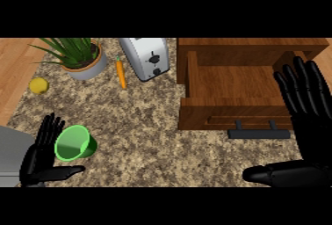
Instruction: Pick up the cup, place it into the drawer and close the drawer
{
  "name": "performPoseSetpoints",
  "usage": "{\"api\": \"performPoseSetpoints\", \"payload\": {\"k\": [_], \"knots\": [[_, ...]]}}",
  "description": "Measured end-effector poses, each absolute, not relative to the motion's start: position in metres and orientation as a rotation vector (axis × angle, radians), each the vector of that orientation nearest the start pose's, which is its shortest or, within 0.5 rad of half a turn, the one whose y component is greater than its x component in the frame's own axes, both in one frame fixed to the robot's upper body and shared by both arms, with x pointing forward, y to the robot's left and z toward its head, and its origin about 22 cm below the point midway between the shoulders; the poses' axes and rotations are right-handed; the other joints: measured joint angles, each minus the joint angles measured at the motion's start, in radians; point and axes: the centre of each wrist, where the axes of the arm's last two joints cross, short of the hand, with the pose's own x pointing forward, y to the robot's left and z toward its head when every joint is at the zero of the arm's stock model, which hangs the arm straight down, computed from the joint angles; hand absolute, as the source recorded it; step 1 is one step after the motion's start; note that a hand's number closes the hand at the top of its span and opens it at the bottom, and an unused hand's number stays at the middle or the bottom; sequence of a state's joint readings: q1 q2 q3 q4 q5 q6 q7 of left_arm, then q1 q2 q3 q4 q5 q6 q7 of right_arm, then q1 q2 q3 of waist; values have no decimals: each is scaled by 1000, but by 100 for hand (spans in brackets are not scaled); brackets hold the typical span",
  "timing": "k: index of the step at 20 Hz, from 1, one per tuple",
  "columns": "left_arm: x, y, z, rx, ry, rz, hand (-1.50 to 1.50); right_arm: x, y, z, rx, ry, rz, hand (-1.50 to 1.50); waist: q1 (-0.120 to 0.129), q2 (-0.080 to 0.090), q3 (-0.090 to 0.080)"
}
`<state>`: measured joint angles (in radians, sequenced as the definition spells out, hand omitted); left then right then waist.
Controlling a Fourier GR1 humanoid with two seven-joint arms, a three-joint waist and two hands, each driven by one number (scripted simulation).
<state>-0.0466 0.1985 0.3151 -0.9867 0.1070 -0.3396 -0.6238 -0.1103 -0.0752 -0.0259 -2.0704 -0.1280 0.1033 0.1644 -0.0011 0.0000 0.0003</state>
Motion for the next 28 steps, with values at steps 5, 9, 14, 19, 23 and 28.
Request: {"api": "performPoseSetpoints", "payload": {"k": [5,9,14,19,23,28], "knots": [[212,366,-112,0,-1710,107,-150,225,-231,139,159,-2000,141,-150,-1,0,0],[214,372,-116,-6,-1702,98,-150,224,-235,143,161,-2001,143,-150,-1,0,0],[223,362,-129,-13,-1689,96,-150,225,-236,147,166,-2008,136,-150,-3,1,-1],[225,366,-131,-28,-1681,104,-150,223,-237,141,165,-2007,135,-150,-3,1,-1],[230,363,-132,-47,-1672,132,-150,223,-237,144,166,-2005,137,-150,-3,1,-1],[229,359,-139,-77,-1661,151,-150,224,-239,142,166,-2000,143,-150,-4,1,-1]]}}
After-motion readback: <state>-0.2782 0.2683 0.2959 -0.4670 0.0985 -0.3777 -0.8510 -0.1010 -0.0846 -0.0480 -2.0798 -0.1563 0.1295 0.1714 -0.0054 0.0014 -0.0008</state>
